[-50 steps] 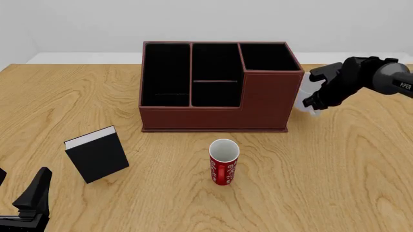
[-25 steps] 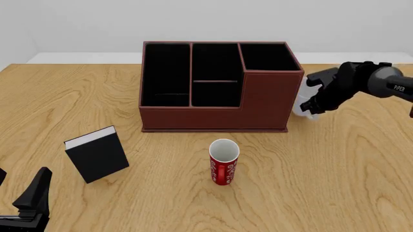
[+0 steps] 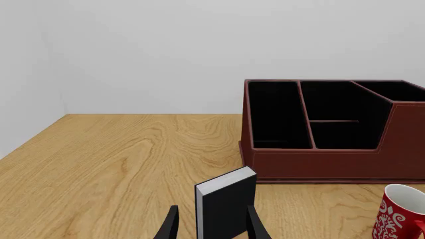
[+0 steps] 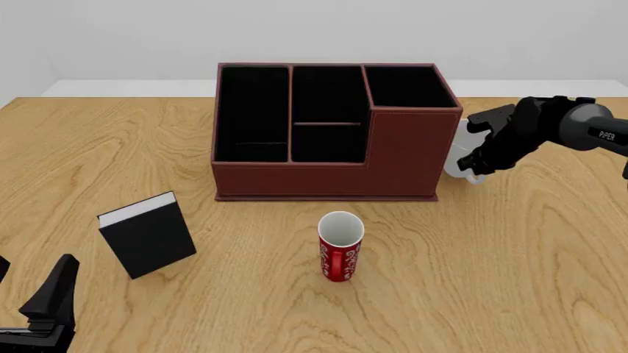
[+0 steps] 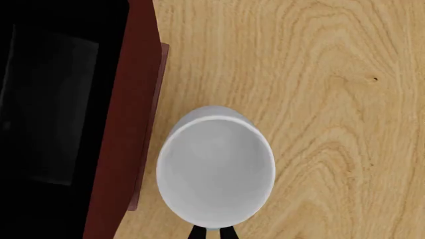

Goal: Pick up the white mug and place it to the right of the caddy.

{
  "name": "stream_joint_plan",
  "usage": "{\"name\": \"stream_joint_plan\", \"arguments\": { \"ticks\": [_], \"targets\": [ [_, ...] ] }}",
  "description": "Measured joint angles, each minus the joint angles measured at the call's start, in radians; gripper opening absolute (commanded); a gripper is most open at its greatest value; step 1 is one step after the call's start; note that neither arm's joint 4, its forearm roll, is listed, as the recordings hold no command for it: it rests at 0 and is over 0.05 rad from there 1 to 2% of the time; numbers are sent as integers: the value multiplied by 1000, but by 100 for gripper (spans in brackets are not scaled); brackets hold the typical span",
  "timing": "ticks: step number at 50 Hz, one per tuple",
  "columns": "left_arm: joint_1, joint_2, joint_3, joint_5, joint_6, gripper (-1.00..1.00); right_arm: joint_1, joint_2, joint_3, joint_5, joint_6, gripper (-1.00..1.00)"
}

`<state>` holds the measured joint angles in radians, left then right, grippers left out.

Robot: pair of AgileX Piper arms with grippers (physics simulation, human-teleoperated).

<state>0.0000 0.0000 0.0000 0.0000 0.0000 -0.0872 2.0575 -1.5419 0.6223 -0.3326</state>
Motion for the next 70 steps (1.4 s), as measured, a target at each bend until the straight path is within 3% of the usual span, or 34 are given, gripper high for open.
{"name": "stream_joint_plan", "arguments": {
  "ticks": [19, 20, 70],
  "targets": [
    [0, 0, 0, 0, 0, 100, -3, 5, -1, -1, 12, -100],
    [0, 0, 0, 0, 0, 100, -3, 5, -1, -1, 12, 100],
    [0, 0, 0, 0, 0, 100, -12, -2, 20, -6, 18, 100]
  ]
}}
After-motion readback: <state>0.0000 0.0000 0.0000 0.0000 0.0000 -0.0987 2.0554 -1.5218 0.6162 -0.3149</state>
